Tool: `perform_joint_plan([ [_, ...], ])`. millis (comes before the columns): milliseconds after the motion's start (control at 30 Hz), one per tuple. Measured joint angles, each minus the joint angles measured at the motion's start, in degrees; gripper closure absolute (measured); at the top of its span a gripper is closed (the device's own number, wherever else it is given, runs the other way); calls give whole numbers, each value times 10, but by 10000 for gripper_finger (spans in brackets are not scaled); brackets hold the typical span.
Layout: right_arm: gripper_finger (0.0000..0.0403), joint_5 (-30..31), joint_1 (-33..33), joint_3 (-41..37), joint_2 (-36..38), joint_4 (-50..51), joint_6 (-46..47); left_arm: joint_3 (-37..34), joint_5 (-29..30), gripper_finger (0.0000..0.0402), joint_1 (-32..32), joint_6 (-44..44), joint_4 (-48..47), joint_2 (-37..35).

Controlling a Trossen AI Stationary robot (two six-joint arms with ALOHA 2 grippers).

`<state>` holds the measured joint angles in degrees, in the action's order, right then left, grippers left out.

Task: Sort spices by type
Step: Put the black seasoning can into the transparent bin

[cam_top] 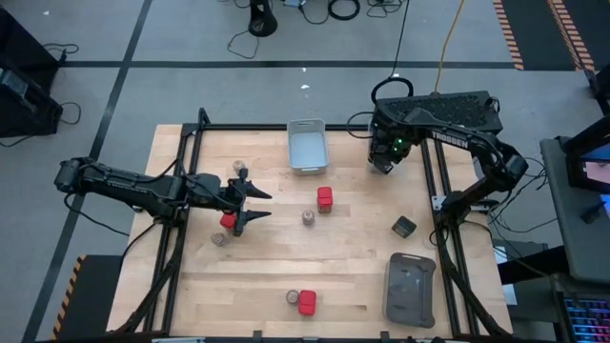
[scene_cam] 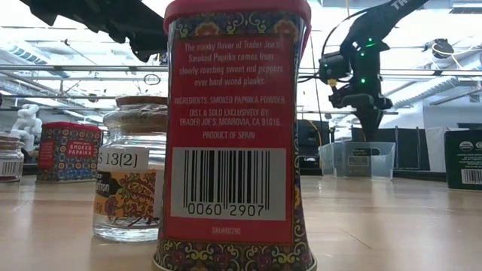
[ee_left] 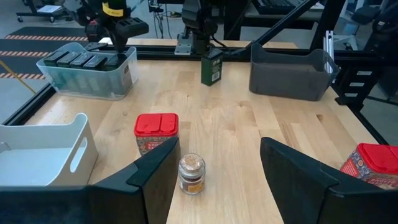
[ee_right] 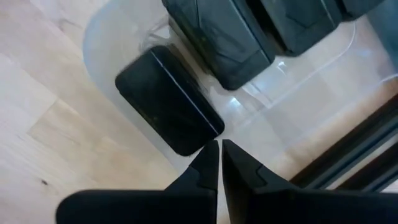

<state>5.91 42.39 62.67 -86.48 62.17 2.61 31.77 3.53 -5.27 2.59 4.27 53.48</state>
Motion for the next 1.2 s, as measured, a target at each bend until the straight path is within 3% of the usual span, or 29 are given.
perform_joint_plan([
  [833, 403, -31, 0, 3, 0, -24, -18, 0, 0, 171, 0, 0, -1, 0],
  [1200, 403, -29, -22, 100, 0, 73, -5, 0, 0, 171, 0, 0, -1, 0],
])
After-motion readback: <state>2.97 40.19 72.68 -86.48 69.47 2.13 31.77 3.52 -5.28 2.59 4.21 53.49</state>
